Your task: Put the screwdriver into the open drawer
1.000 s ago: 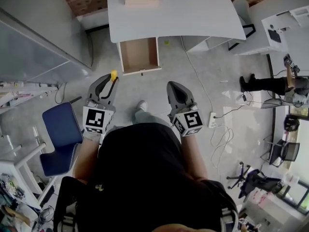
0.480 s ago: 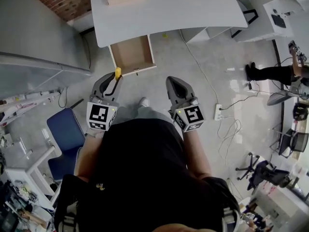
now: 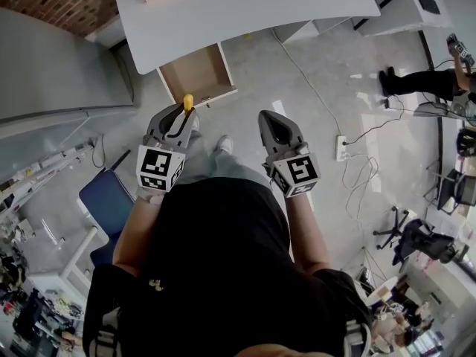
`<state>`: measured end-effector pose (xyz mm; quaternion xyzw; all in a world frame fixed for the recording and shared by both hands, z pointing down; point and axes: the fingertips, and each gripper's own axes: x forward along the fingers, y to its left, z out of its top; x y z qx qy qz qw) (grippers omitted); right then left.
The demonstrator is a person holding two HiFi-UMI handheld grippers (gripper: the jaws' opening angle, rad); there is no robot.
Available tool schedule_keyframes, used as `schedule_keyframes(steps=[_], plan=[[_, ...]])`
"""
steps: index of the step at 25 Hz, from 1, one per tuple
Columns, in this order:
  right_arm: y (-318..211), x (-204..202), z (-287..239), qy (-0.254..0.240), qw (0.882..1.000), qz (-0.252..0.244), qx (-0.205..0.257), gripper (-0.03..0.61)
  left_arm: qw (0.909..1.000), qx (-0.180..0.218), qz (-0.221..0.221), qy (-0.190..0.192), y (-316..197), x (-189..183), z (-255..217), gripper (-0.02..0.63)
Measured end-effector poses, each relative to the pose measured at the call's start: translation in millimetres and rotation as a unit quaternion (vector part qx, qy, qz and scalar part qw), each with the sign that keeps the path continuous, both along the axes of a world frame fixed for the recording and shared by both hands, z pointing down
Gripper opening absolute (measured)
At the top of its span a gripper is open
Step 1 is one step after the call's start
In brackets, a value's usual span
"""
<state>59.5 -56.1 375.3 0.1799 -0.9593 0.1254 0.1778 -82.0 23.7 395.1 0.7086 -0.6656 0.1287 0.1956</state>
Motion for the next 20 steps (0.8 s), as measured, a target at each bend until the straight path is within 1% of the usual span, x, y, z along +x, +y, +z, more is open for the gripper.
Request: schedule_keyframes(steps=[3,7,12,17,20], plan=[[-10.6,-0.7,4.2,0.01,1.0,0.024,-0.003,0.011,0.9994,-0.012,0.03,0.012,-18.1,-0.3,13.3,0.081],[-20.4,-10.7,17.0,0.023,0.999,0.039,-0.005,0.011,0.998,-0.031,0.049,0.026,-37.8,-9.7,35.7,0.081],[-22.4,-15.0,35.9,0.043,0.996,0.076,-0.018,0.011,0.9934,-0.066,0.079,0.05,-51.3,-15.0,70.4,0.081],[-29.4,-12.2,53.5,0.055,0.992,0.109,-0.037,0.011,0.9874,-0.099,0.087,0.088,-78.5,-18.0,110.5,0.081],[-33.8,-9.7,67.0,0.06,0.989,0.128,-0.051,0.011,0.9835,-0.12,0.095,0.096,-94.7,-17.8,137.5,0.081]])
